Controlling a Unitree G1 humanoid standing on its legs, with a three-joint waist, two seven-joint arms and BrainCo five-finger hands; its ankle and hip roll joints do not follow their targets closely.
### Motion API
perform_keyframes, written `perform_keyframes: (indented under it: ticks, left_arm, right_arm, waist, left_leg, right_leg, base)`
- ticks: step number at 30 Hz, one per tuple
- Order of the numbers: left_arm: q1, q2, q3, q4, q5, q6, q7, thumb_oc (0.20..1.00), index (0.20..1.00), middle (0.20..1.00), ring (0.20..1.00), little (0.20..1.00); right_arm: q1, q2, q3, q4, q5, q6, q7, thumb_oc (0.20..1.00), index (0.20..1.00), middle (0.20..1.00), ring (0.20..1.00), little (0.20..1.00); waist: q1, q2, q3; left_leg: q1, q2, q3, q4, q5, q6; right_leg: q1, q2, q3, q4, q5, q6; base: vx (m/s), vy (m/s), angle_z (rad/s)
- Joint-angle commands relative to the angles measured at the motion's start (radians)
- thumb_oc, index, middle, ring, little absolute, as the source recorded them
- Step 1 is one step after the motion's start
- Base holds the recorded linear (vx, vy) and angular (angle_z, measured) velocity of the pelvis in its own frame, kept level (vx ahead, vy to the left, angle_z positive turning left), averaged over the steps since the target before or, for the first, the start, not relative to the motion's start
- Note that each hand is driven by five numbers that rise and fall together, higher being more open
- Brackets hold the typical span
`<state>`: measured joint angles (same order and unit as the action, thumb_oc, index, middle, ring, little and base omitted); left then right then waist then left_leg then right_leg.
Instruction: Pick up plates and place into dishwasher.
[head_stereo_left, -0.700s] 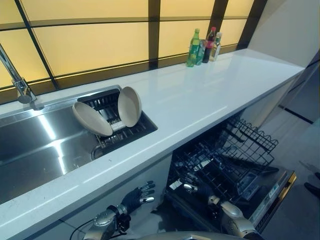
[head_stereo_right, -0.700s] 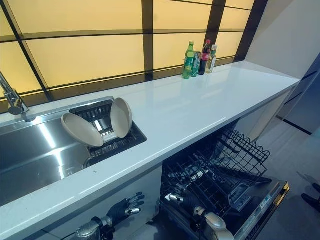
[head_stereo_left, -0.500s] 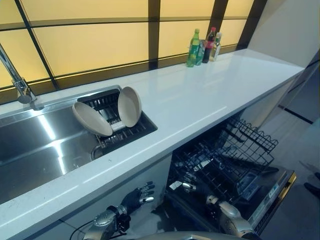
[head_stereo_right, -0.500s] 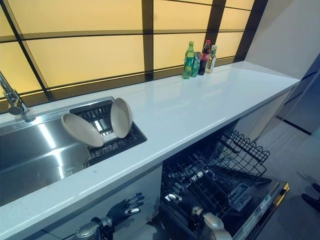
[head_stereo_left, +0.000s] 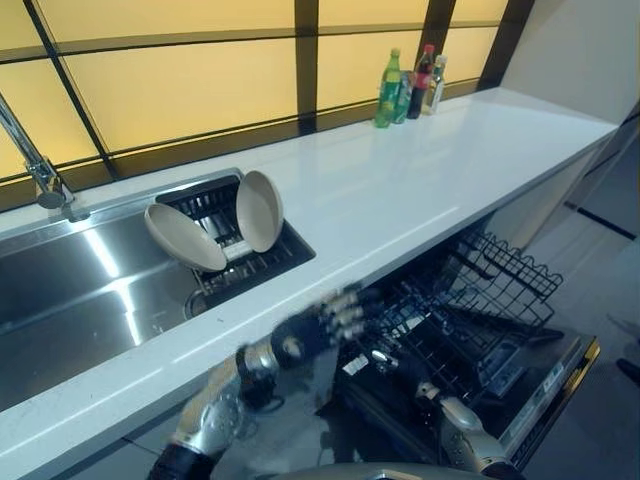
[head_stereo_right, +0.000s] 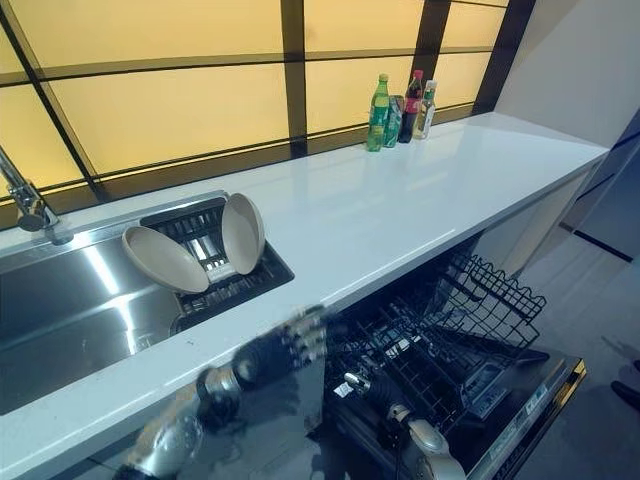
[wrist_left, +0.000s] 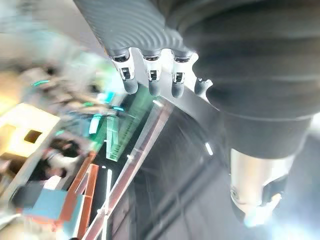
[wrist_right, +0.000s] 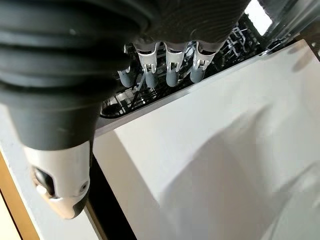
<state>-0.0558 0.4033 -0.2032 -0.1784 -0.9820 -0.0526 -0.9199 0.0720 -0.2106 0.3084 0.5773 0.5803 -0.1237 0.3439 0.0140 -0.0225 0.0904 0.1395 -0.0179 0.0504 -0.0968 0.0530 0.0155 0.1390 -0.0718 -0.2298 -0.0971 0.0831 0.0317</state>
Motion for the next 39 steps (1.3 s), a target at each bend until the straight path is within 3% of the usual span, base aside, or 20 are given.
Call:
perform_keyframes:
  ticks: [1, 4, 5, 7, 10, 11, 13, 15, 18, 23, 27, 32, 39]
  left_arm:
    - [-0.151, 0.056, 0.125, -0.035, -0.105, -0.197, 0.275, 1.0, 1.0, 1.0, 1.0, 1.0]
    - [-0.24, 0.165, 0.248, -0.022, -0.044, -0.296, 0.511, 1.0, 1.0, 1.0, 1.0, 1.0]
    - [-0.274, 0.215, 0.266, 0.003, 0.045, -0.367, 0.648, 1.0, 1.0, 1.0, 1.0, 1.0]
    - [-0.334, 0.308, 0.3, 0.081, 0.256, -0.441, 0.835, 1.0, 1.0, 1.0, 1.0, 1.0]
    - [-0.429, 0.509, 0.28, 0.277, 0.752, -0.432, 1.176, 1.0, 1.0, 1.0, 1.0, 1.0]
    - [-0.464, 0.59, 0.253, 0.369, 0.819, -0.43, 1.21, 1.0, 1.0, 1.0, 1.0, 1.0]
    - [-0.493, 0.701, 0.199, 0.457, 1.016, -0.363, 1.273, 1.0, 1.0, 1.0, 1.0, 1.0]
    - [-0.499, 0.782, 0.141, 0.501, 1.098, -0.333, 1.291, 1.0, 1.0, 1.0, 1.0, 1.0]
    - [-0.488, 0.881, 0.052, 0.51, 1.301, -0.228, 1.277, 1.0, 1.0, 1.0, 1.0, 1.0]
    - [-0.485, 0.941, -0.068, 0.566, 1.513, -0.138, 1.171, 1.0, 1.0, 1.0, 1.0, 1.0]
    - [-0.508, 0.953, -0.151, 0.611, 1.65, -0.093, 1.064, 1.0, 1.0, 1.0, 1.0, 1.0]
    - [-0.535, 0.942, -0.229, 0.679, 1.739, -0.082, 0.994, 1.0, 1.0, 1.0, 1.0, 1.0]
    - [-0.547, 0.898, -0.252, 0.754, 1.782, -0.074, 1.02, 1.0, 1.0, 1.0, 1.0, 1.0]
  right_arm:
    - [-0.003, -0.014, 0.0, -0.097, -0.021, -0.055, 0.025, 1.0, 1.0, 1.0, 1.0, 1.0]
    - [0.018, -0.018, 0.005, -0.089, -0.03, -0.055, 0.026, 1.0, 1.0, 1.0, 1.0, 1.0]
    - [0.018, -0.023, 0.012, -0.085, -0.027, -0.054, 0.023, 1.0, 1.0, 1.0, 1.0, 1.0]
    - [0.013, -0.032, 0.021, -0.076, -0.02, -0.05, 0.021, 1.0, 1.0, 1.0, 1.0, 1.0]
    - [-0.002, -0.058, 0.036, -0.077, 0.004, -0.03, 0.007, 1.0, 1.0, 1.0, 1.0, 1.0]
    - [-0.001, -0.07, 0.039, -0.084, 0.012, -0.022, 0.005, 1.0, 1.0, 1.0, 1.0, 1.0]
    - [0.001, -0.095, 0.033, -0.096, 0.022, -0.006, 0.011, 1.0, 1.0, 1.0, 1.0, 1.0]
    - [0.009, -0.112, 0.028, -0.105, 0.03, -0.001, 0.015, 1.0, 1.0, 1.0, 1.0, 1.0]
    - [0.019, -0.14, 0.01, -0.098, 0.044, -0.004, 0.037, 1.0, 1.0, 1.0, 1.0, 1.0]
    - [0.022, -0.174, -0.003, -0.08, 0.052, -0.002, 0.063, 1.0, 1.0, 1.0, 1.0, 1.0]
    - [0.02, -0.199, -0.006, -0.085, 0.055, 0.016, 0.069, 1.0, 1.0, 1.0, 1.0, 1.0]
    - [0.008, -0.218, 0.0, -0.082, 0.056, 0.032, 0.072, 1.0, 1.0, 1.0, 1.0, 1.0]
    - [0.006, -0.235, 0.003, -0.088, 0.044, 0.047, 0.068, 1.0, 1.0, 1.0, 1.0, 1.0]
  waist:
    - [0.012, 0.045, 0.041]
    - [0.014, 0.052, 0.021]
    - [0.015, 0.055, 0.014]
    - [0.014, 0.062, 0.007]
    - [0.013, 0.073, 0.004]
    - [0.01, 0.078, 0.001]
    - [0.007, 0.081, 0.0]
    - [0.006, 0.082, 0.001]
    - [0.0, 0.083, 0.005]
    - [-0.013, 0.089, 0.012]
    - [-0.026, 0.092, 0.017]
    - [-0.041, 0.096, 0.02]
    - [-0.055, 0.097, 0.028]
  left_leg:
    - [-0.009, 0.094, -0.018, 0.01, -0.105, -0.079]
    - [-0.019, 0.09, -0.021, 0.01, -0.1, -0.086]
    - [-0.025, 0.089, -0.022, 0.01, -0.096, -0.088]
    - [-0.03, 0.087, -0.018, 0.01, -0.092, -0.091]
    - [-0.034, 0.084, -0.011, 0.01, -0.085, -0.092]
    - [-0.038, 0.083, -0.007, 0.01, -0.083, -0.091]
    - [-0.042, 0.084, 0.004, 0.01, -0.081, -0.091]
    - [-0.044, 0.083, 0.007, 0.01, -0.08, -0.089]
    - [-0.044, 0.082, 0.012, 0.01, -0.081, -0.087]
    - [-0.042, 0.081, 0.028, 0.01, -0.083, -0.086]
    - [-0.039, 0.079, 0.041, 0.01, -0.081, -0.085]
    - [-0.035, 0.077, 0.054, 0.01, -0.08, -0.085]
    - [-0.04, 0.07, 0.061, 0.01, -0.08, -0.082]
  right_leg:
    - [0.03, -0.051, -0.017, 0.01, -0.12, 0.078]
    - [0.027, -0.053, -0.024, 0.01, -0.126, 0.081]
    - [0.024, -0.054, -0.026, 0.01, -0.126, 0.082]
    - [0.021, -0.054, -0.029, 0.01, -0.125, 0.083]
    - [0.019, -0.052, -0.034, 0.01, -0.126, 0.082]
    - [0.016, -0.052, -0.036, 0.01, -0.124, 0.084]
    - [0.011, -0.052, -0.039, 0.01, -0.123, 0.087]
    - [0.008, -0.051, -0.039, 0.01, -0.12, 0.09]
    - [0.002, -0.05, -0.035, 0.01, -0.116, 0.096]
    - [-0.004, -0.05, -0.031, 0.01, -0.109, 0.104]
    - [-0.008, -0.049, -0.024, 0.01, -0.103, 0.108]
    - [-0.011, -0.051, -0.019, 0.01, -0.098, 0.112]
    - [-0.021, -0.054, -0.012, 0.01, -0.096, 0.114]
  base:
    - [0.02, 0.036, 0.02]
    - [0.02, 0.054, 0.03]
    - [0.02, 0.056, 0.06]
    - [0.02, 0.062, 0.1]
    - [0.01, 0.067, 0.08]
    - [0.0, 0.056, 0.03]
    - [0.0, 0.049, 0.02]
    - [-0.01, 0.033, 0.04]
    - [0.0, 0.035, 0.07]
    - [0.0, 0.058, 0.01]
    - [0.01, 0.066, 0.0]
    - [0.03, 0.066, -0.04]
    - [0.02, 0.071, -0.02]
